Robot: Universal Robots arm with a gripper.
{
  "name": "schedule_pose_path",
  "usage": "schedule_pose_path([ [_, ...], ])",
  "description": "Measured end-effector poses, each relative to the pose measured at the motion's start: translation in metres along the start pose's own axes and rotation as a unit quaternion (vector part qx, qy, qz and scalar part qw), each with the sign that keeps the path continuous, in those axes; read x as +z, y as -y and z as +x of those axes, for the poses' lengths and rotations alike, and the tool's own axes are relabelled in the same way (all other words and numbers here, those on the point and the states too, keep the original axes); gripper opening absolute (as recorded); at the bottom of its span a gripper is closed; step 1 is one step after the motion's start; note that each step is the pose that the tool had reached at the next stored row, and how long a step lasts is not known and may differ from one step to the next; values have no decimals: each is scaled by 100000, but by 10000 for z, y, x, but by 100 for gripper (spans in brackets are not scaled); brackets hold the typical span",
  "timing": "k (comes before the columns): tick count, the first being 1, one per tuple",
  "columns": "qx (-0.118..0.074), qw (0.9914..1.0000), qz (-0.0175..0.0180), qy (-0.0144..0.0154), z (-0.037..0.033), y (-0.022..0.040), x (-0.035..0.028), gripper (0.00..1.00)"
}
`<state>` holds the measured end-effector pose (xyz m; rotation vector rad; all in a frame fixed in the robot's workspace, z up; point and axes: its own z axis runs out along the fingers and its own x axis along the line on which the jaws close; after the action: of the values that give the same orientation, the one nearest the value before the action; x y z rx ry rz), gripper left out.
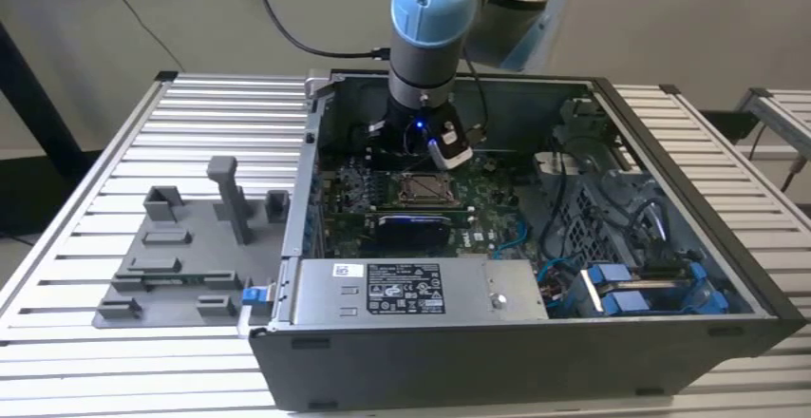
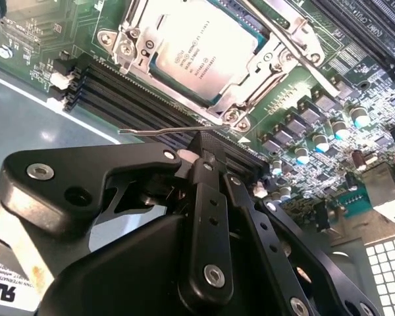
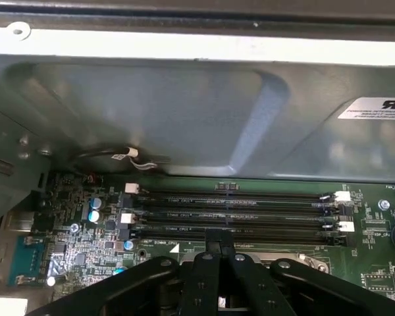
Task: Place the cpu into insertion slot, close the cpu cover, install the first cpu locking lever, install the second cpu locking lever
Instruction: 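Install the first cpu locking lever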
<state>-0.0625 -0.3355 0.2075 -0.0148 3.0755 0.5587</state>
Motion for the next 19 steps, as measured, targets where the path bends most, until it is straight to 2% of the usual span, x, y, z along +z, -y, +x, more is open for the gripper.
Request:
schedule_pose_path([
  [19, 53, 100000, 54, -146, -146, 16, 32, 11],
])
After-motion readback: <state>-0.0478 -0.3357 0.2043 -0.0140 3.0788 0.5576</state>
